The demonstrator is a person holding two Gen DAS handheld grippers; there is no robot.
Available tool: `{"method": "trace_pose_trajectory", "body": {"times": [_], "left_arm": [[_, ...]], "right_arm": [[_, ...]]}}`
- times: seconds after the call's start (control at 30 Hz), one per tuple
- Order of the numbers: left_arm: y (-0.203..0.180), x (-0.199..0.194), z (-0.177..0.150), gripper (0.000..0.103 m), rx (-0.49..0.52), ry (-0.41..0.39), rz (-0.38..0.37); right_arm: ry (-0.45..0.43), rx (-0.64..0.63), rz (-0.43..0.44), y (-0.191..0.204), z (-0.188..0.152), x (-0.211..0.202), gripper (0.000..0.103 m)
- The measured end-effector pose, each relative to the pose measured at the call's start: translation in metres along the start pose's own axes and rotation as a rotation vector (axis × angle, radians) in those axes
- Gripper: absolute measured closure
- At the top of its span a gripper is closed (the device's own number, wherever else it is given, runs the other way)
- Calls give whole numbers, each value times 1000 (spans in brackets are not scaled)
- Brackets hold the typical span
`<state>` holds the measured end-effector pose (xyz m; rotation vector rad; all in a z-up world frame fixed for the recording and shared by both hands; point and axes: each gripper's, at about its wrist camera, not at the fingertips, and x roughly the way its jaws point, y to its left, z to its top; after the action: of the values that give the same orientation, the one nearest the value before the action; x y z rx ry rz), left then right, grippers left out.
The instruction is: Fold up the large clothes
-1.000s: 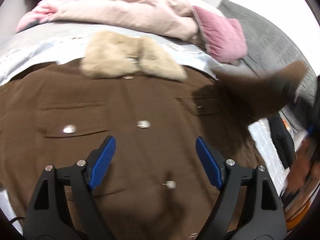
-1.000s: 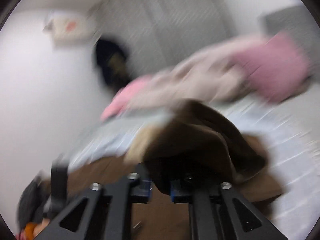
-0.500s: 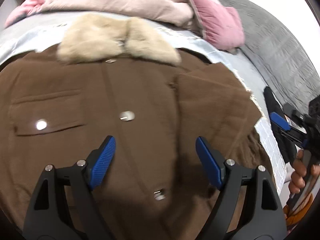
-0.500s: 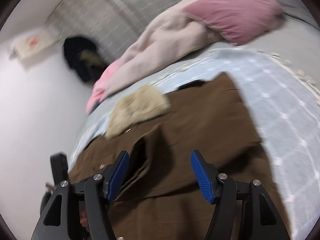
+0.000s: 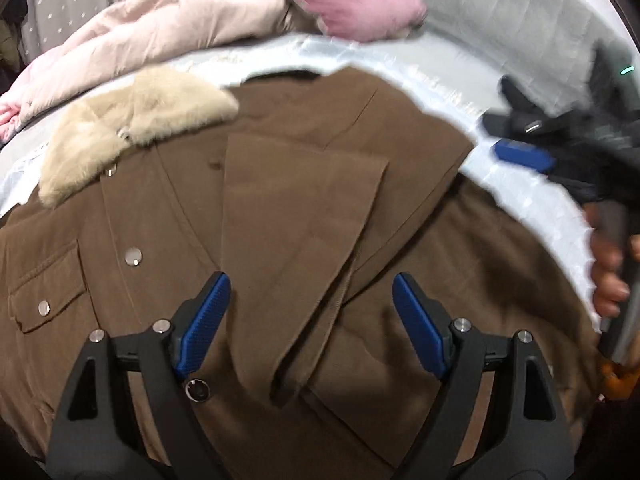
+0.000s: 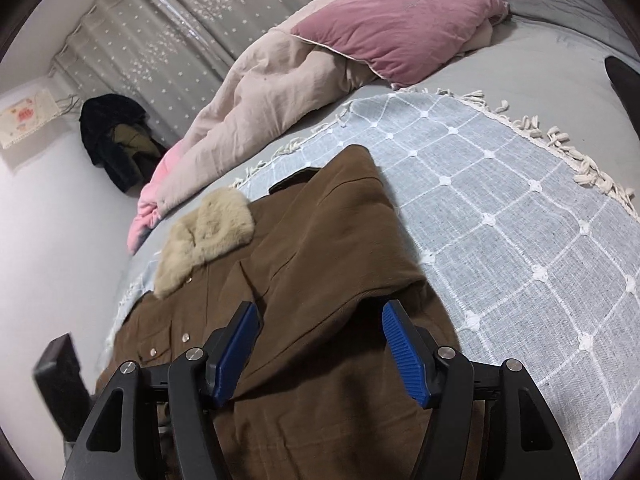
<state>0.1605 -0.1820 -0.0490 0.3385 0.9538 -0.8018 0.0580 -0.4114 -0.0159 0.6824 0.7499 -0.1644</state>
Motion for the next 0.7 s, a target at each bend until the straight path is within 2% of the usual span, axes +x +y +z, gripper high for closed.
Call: {"method": "trace_pose_trajectory", "body": {"times": [0.07, 0.13, 0.17, 0.2, 0.3, 0.33, 0.37, 0.4, 0.43, 0.5, 0.57, 0.63, 0.67, 0.7], "left_arm": [[11, 5, 0, 40, -53, 28, 22], [28, 1, 0, 66, -125, 29, -13], [45, -6, -1, 75, -195, 13, -57], [59, -12, -2, 84, -248, -11, -64], [111, -32, -13, 84, -458, -108, -32], [123, -35, -17, 78, -504, -131, -32], [138, -38, -22, 70, -559, -150, -37], [149, -39, -27, 48, -593, -145, -58], [153, -38, -29, 37, -604, -143, -75], [153, -32, -28, 37, -578, -133, -105], [146, -13, -22, 37, -532, -59, -57], [139, 1, -15, 37, -516, -19, -42], [137, 10, -13, 39, -517, -5, -33], [135, 14, -10, 46, -519, -7, -25]], "right_arm": [[1, -16, 5, 2, -2, 0, 37], [2, -21, 5, 2, -2, 1, 37], [3, -22, 3, 1, -2, 1, 37], [3, -21, 0, 0, -2, 2, 37], [3, -8, -11, -5, -1, 3, 37], [2, -3, -15, -7, -1, 3, 37], [1, 0, -20, -8, 0, 2, 37], [-1, 1, -26, -9, 0, 2, 37], [-4, 3, -31, -11, 1, 1, 37], [-6, 6, -40, -15, 2, 1, 37], [-9, 6, -59, -20, 4, 0, 37], [-10, -15, -102, -27, 5, -2, 37], [-3, -39, -130, -29, 5, -2, 37], [12, -75, -167, -30, 5, -1, 37]]}}
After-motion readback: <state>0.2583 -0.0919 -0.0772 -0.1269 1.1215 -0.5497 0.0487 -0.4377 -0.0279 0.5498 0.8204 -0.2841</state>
